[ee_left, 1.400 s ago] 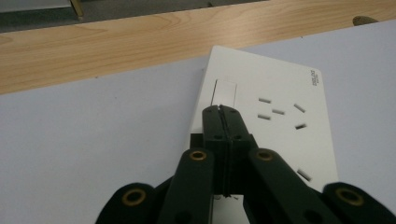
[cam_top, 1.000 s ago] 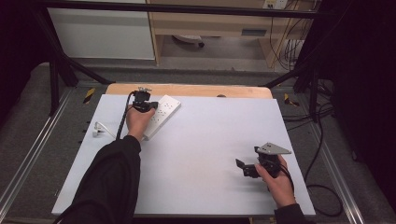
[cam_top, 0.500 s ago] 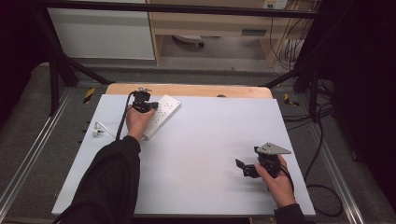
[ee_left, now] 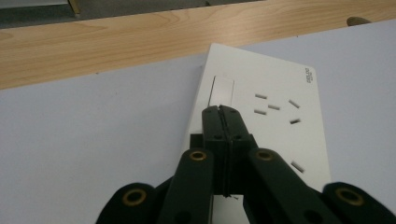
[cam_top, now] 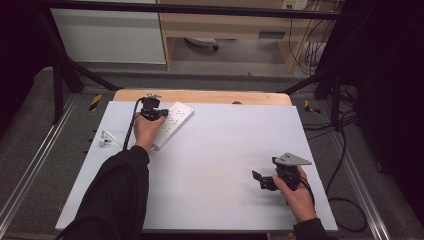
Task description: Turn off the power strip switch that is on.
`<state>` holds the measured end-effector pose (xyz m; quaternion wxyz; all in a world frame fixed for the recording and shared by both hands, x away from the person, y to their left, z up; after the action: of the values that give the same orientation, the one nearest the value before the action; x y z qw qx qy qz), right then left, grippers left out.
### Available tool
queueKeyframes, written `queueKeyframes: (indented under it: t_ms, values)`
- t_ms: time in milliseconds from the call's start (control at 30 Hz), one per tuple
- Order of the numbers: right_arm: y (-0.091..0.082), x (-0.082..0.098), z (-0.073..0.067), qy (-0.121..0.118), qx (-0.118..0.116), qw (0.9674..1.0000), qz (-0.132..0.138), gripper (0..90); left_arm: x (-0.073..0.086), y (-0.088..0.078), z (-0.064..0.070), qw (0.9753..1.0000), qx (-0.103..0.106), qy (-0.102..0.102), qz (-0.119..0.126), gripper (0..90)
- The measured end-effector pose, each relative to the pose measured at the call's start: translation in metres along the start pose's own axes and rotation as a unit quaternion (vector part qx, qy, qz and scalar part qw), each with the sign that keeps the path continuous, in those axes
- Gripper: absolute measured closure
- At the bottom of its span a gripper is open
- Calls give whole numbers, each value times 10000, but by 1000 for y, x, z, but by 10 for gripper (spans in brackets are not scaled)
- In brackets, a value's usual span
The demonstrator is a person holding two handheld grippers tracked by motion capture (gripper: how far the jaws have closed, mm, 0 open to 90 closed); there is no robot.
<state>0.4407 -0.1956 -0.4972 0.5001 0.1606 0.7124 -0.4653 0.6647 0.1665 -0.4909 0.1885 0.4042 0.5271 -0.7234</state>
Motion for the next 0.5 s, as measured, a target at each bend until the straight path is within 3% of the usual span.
queueKeyframes:
  t_ms: [500]
  values:
    - [0, 0, 0, 6, 5, 10000, 10, 41, -4, -2, 1, 9999, 65, -9, 119, 900]
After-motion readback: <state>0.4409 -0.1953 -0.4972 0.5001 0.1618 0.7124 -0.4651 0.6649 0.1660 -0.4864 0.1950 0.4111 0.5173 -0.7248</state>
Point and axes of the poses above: each handheld gripper's, and its own axes: y roughly forward along the jaws, x roughly out of its underside, z roughly to its right, the point moved 10 cm from there along y, roughly forward along the jaws, and after that the axes turned 2 degrees about z, right-handed, at the moved point
